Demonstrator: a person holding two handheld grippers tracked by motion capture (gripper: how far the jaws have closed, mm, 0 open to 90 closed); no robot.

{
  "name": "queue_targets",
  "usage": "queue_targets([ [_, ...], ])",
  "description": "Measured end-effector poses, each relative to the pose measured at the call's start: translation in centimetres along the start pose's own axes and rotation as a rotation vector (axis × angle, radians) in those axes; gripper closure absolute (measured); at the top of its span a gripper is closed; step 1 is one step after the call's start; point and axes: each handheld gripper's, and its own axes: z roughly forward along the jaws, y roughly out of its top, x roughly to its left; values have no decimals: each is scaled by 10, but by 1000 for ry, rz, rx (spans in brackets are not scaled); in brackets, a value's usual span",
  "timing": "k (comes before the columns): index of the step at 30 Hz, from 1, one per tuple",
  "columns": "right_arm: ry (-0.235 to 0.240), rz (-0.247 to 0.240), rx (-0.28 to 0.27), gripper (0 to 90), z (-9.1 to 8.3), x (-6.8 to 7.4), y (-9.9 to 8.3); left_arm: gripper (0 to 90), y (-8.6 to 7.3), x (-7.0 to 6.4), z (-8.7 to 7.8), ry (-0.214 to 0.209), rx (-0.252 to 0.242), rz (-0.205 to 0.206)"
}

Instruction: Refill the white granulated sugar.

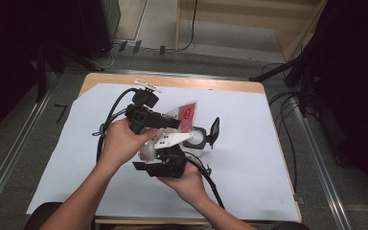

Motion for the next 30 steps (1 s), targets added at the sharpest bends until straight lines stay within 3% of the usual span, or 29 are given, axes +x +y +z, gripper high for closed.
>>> queue_targets([
  [11, 6, 24, -3, 626, 0, -1, 0, 666, 0, 0, 0, 3, 5, -2],
  [30, -8, -7, 7, 625, 0, 1, -1, 679, 0, 1, 1, 2, 7, -2],
])
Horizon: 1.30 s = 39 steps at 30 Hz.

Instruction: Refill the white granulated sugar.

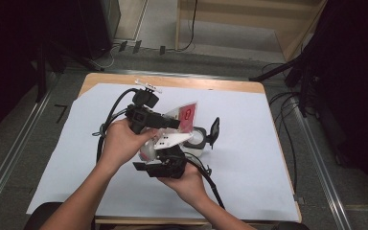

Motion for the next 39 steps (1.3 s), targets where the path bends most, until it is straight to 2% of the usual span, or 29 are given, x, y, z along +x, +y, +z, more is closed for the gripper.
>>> queue_targets([
  [13, 9, 12, -2, 626, 0, 0, 1, 672, 0, 0, 0, -1, 3, -6],
  [39, -3, 8, -10, 624, 1, 3, -2, 677, -1, -3, 1, 6, 9, 11],
])
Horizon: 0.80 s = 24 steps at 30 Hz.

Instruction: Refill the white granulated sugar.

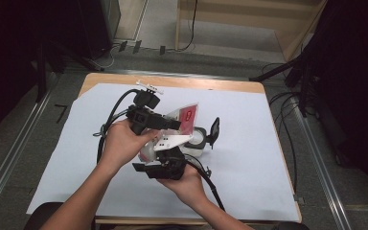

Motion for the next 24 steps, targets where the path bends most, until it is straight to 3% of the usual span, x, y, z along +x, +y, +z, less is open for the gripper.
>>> queue_targets([
  [24, -6, 19, -24, 627, -2, 0, 1, 647, 0, -2, 0, -8, -13, -4],
])
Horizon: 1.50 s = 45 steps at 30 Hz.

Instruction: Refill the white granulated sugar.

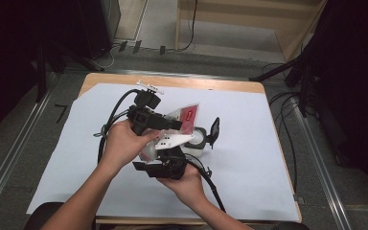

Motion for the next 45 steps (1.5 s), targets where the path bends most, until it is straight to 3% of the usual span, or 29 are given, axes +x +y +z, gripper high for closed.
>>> queue_targets([
  [7, 7, 13, -7, 627, -1, -1, 0, 635, 0, -1, 0, 1, -5, 6],
  [45, -8, -13, 3, 624, 0, 0, -1, 649, -1, -1, 1, 6, -2, 6],
])
